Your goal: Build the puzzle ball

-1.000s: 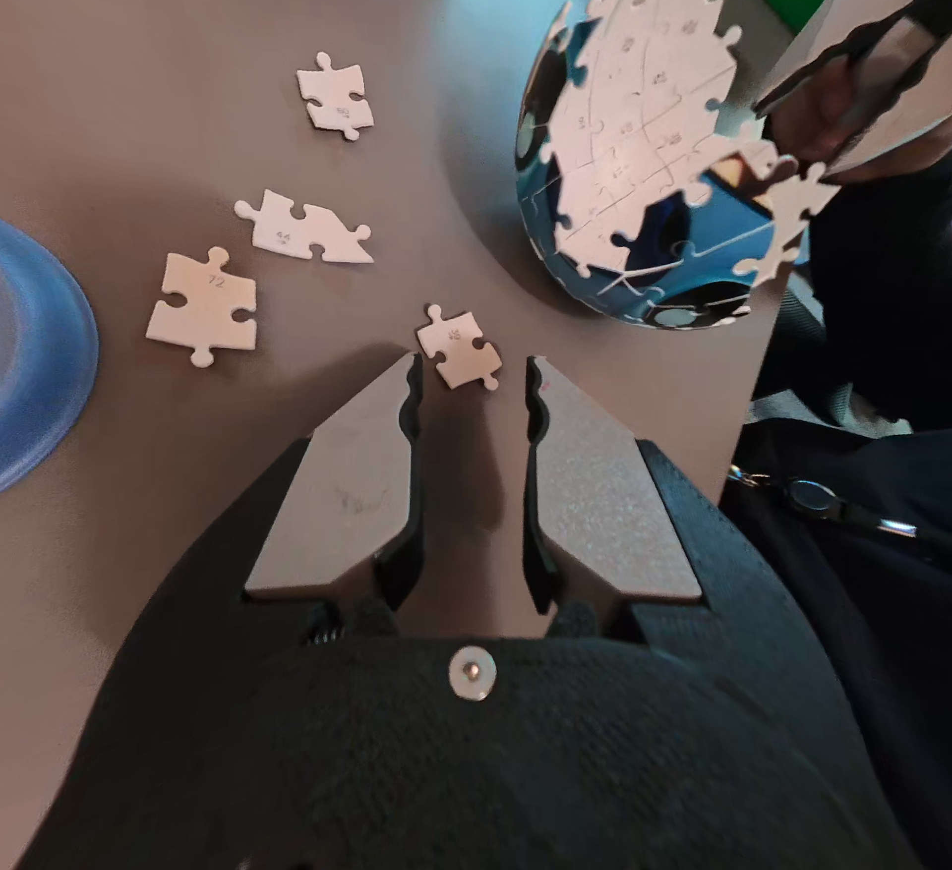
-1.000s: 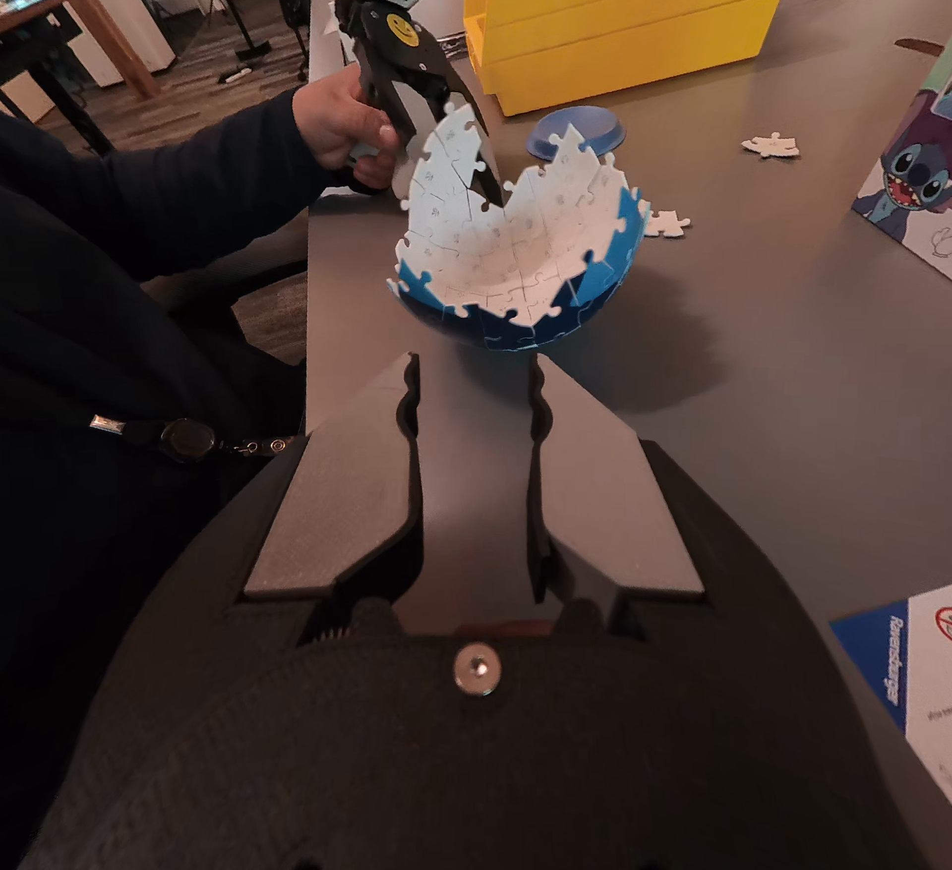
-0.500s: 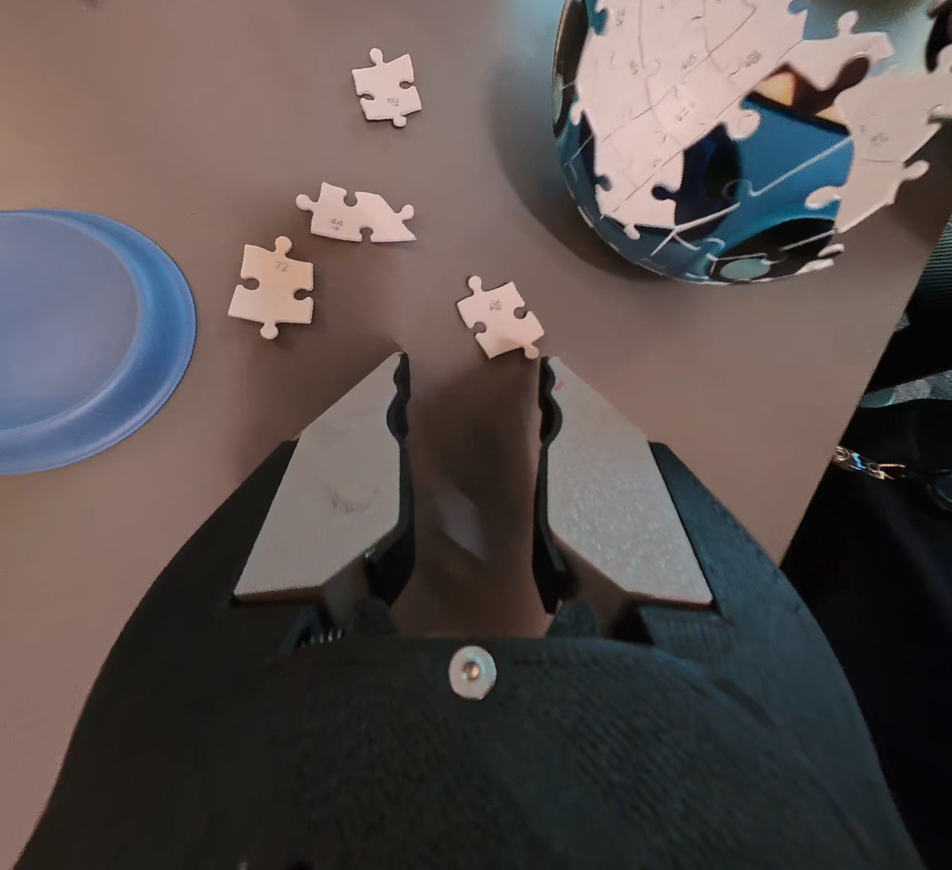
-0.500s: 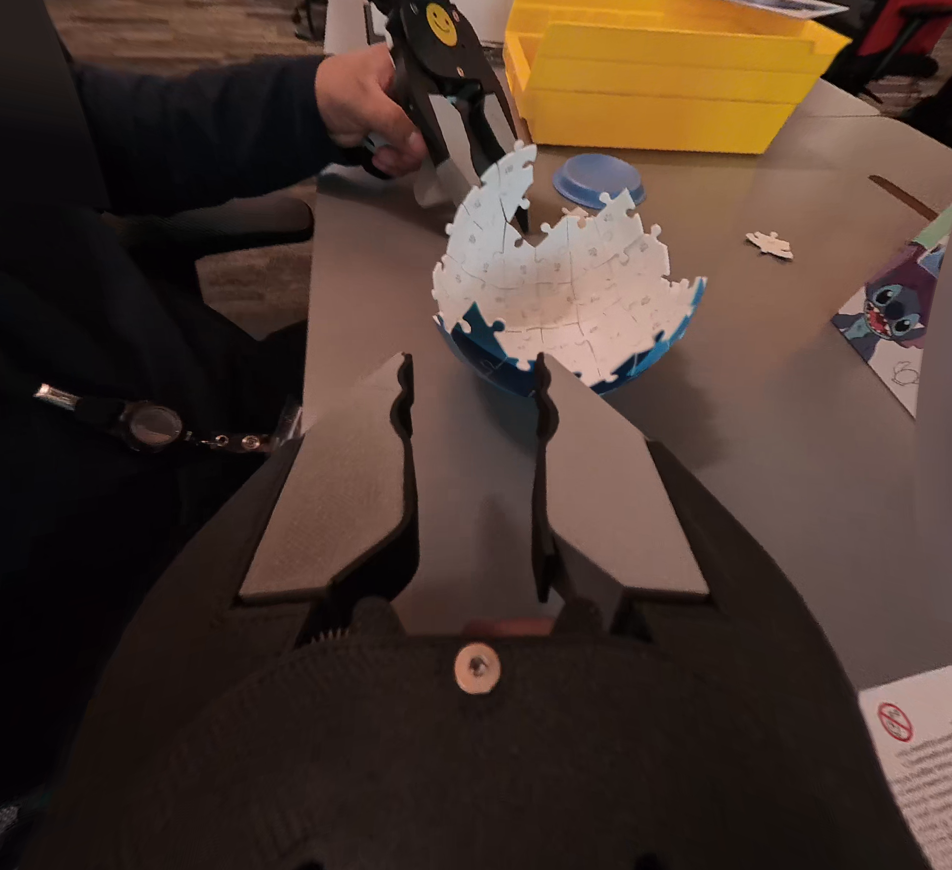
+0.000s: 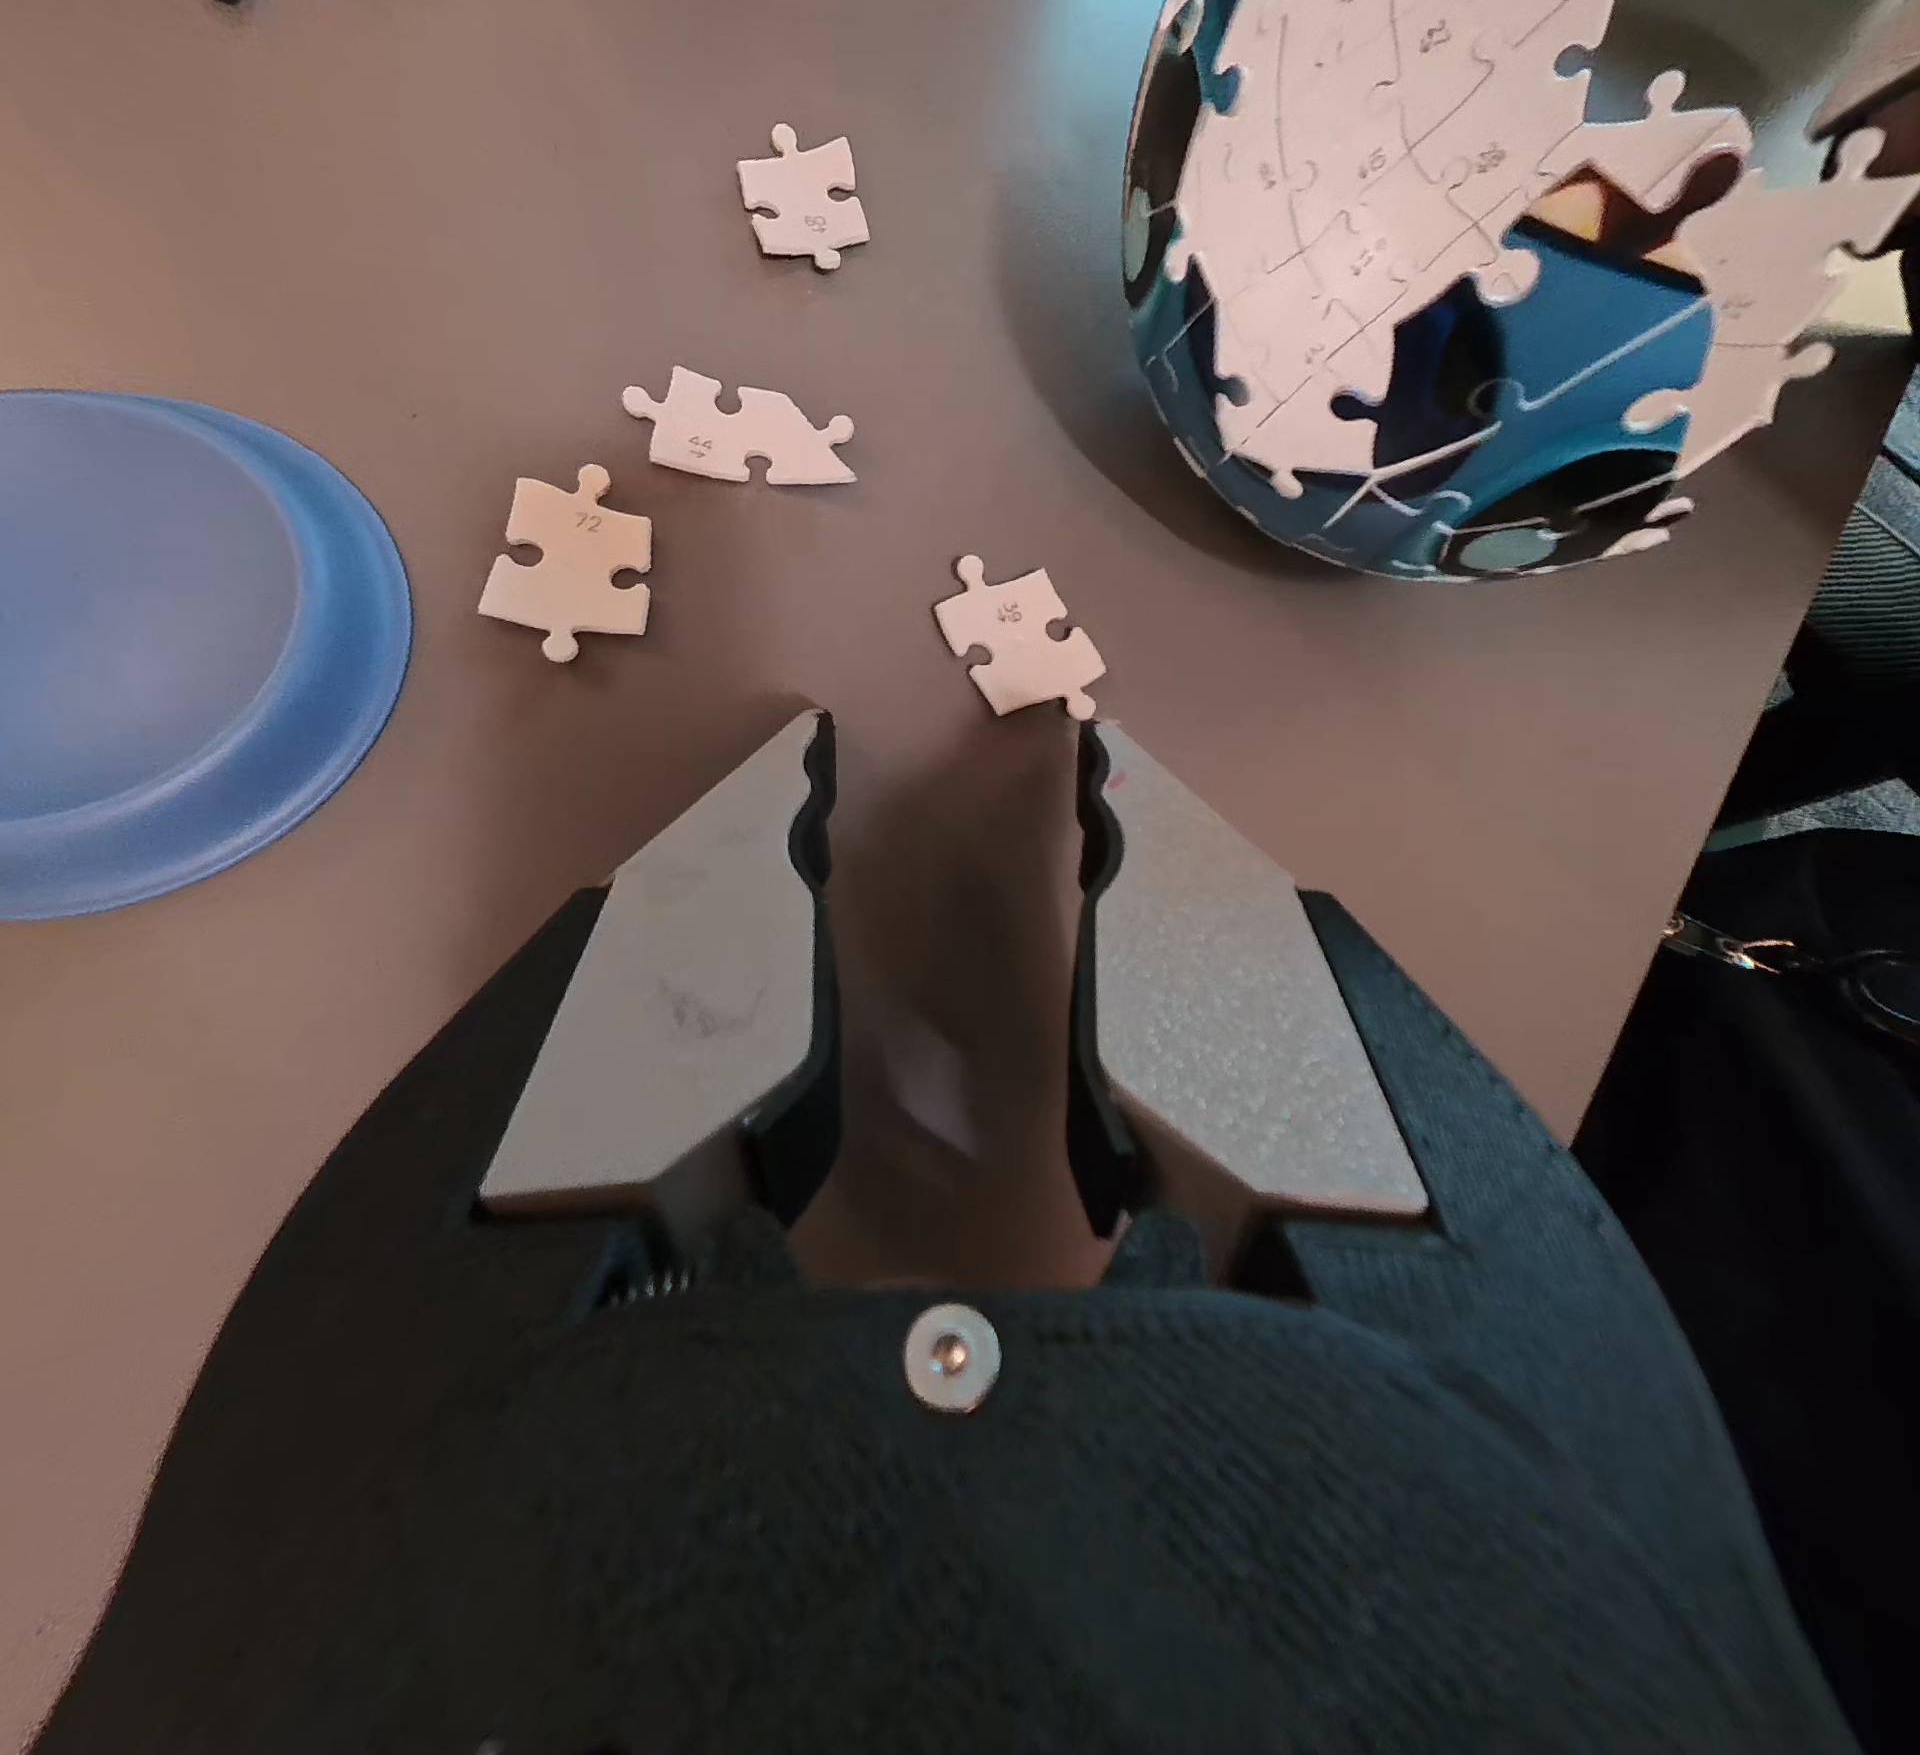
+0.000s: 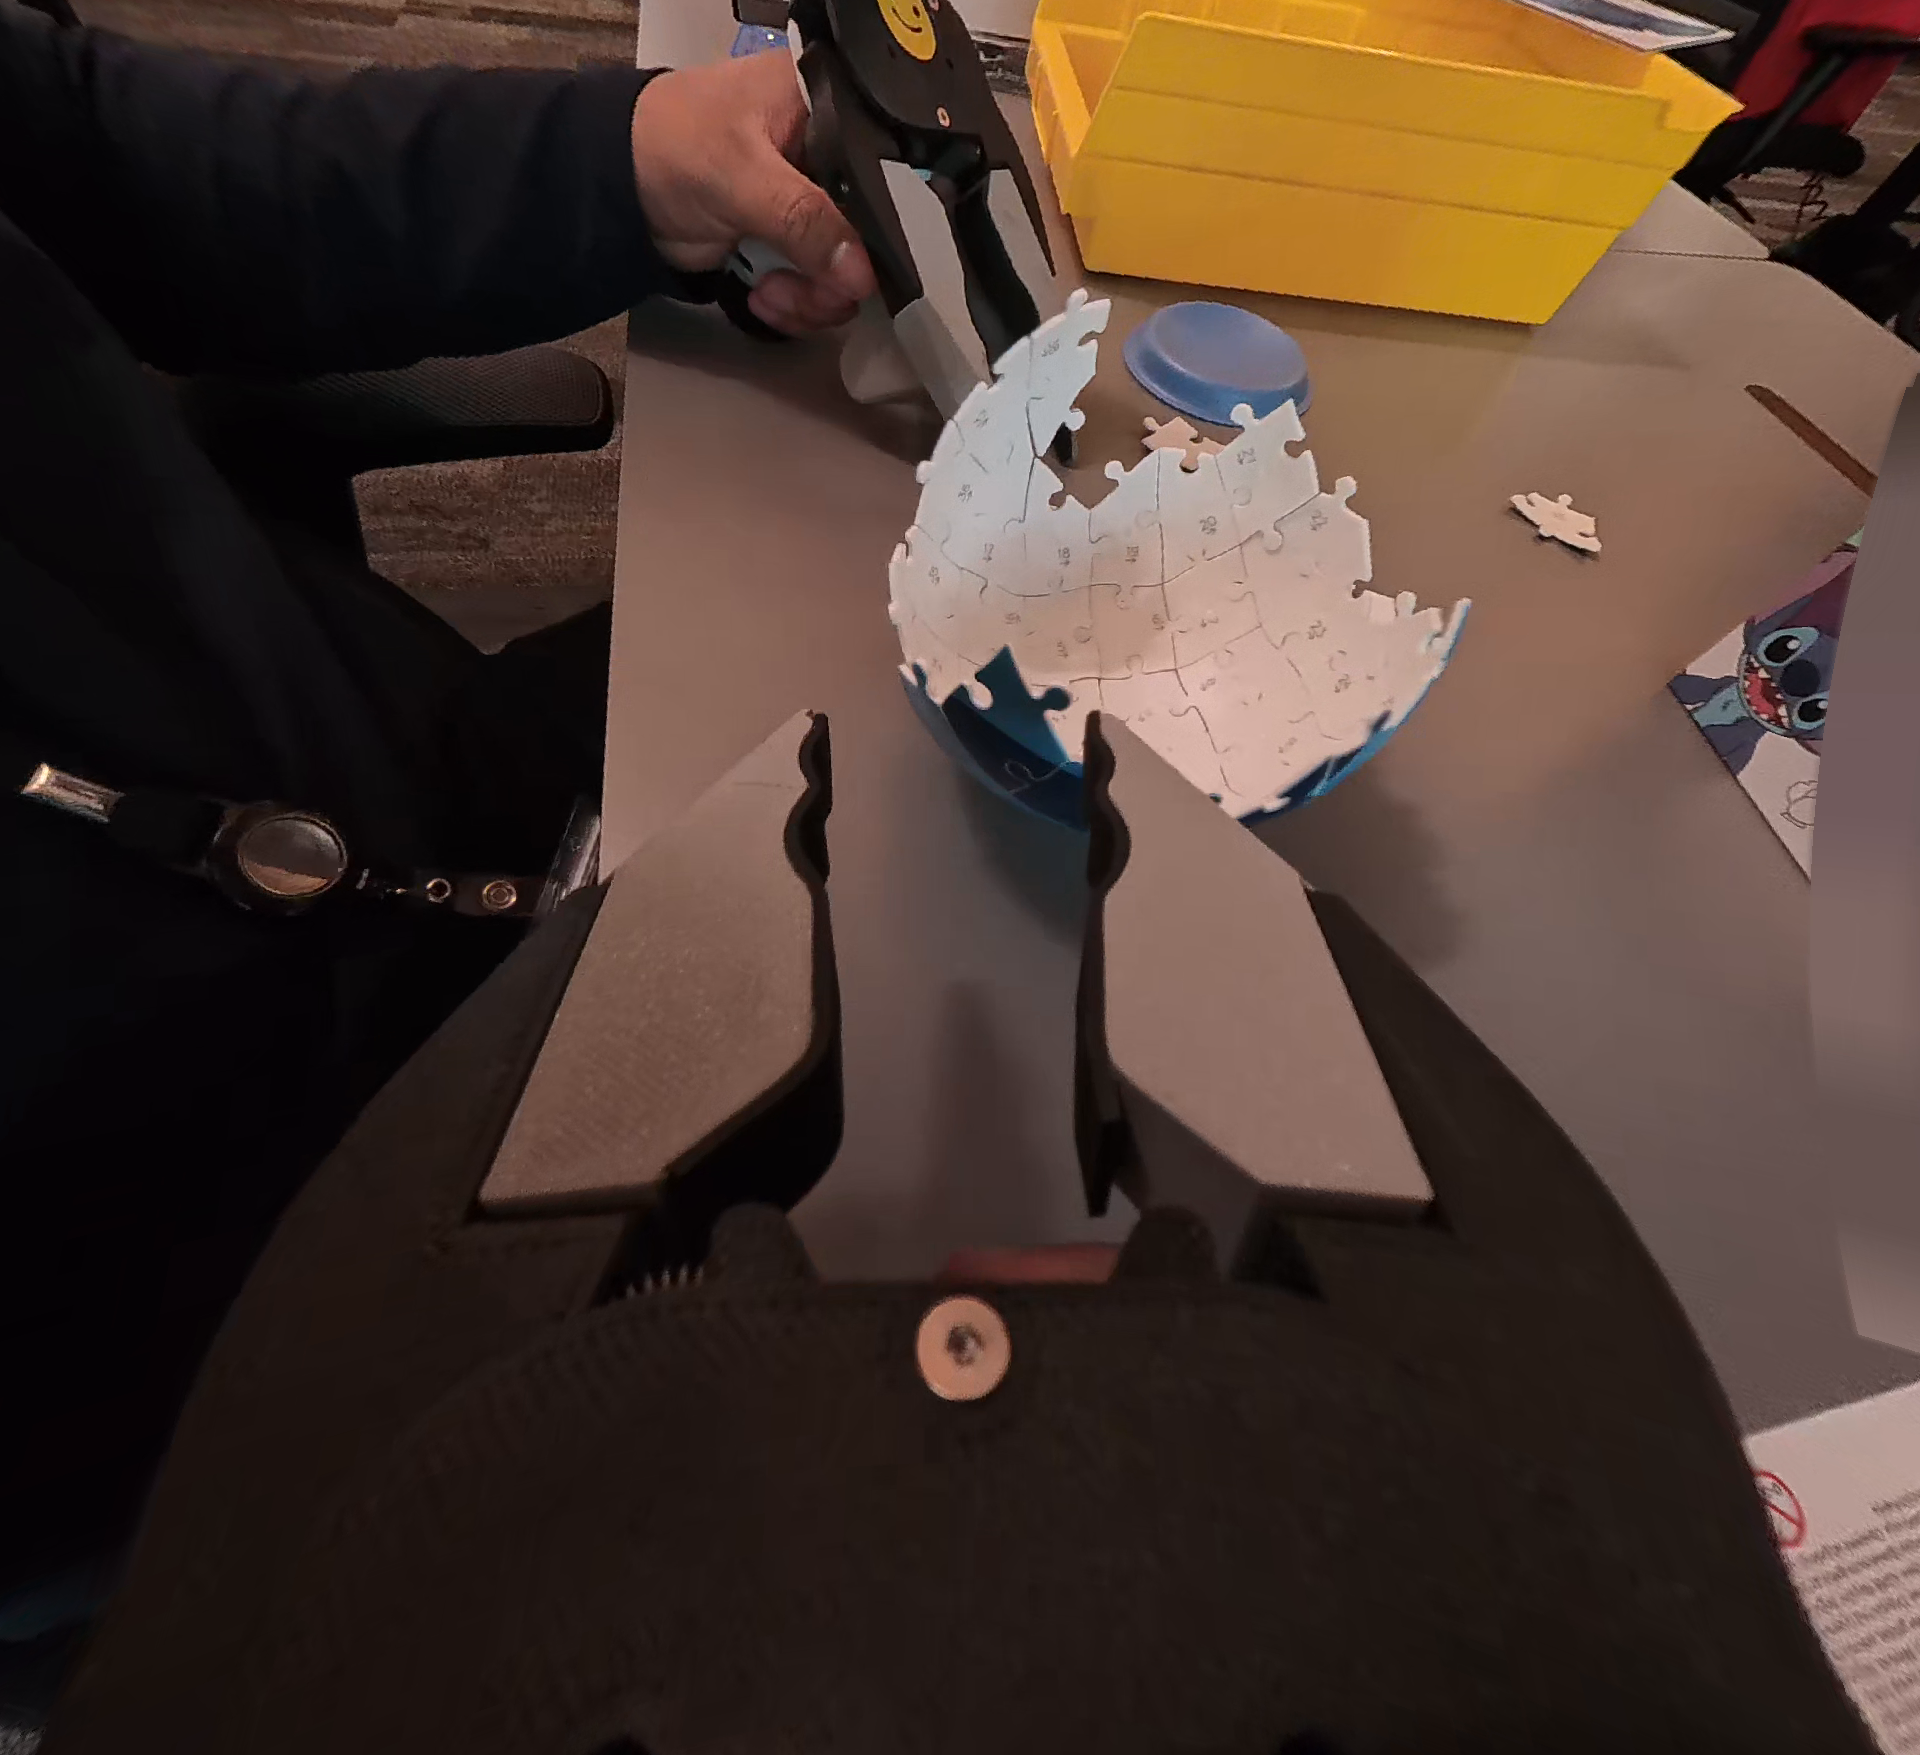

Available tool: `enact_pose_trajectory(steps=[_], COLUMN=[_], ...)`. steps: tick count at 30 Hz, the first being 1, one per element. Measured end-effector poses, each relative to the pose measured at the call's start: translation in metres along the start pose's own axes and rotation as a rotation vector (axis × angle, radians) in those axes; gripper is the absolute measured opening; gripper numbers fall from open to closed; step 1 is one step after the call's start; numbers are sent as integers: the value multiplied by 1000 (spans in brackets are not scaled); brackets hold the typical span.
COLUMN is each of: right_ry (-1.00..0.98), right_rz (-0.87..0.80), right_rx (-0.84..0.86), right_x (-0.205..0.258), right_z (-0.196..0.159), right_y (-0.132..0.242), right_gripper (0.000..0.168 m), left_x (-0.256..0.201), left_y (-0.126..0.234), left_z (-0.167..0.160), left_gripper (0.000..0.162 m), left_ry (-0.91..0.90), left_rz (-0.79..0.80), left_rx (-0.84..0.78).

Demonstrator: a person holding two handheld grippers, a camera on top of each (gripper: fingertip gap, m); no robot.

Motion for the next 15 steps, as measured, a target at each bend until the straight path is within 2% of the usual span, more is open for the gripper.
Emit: enact_pose_trajectory(steps=[7,15], right_ry=[-6,28], right_rz=[50,-5], right_rx=[11,-41], right_x=[5,1], right_z=[-3,6], right_y=[-4,19], right_gripper=[46,46], left_x=[1,6], left_y=[0,1], left_z=[0,-2], left_gripper=[46,46], left_ry=[10,69], left_rz=[-8,-51], left_rx=[-9,-38])
Point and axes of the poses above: each gripper's, where its closed fingertips meet, y back along the fingers, z out of its top, x = y × z across the jaws, the point moved 9 cm from there along y, back along the fingers, and after that the axes turned 12 degrees about -y, right-handed, at the moved point
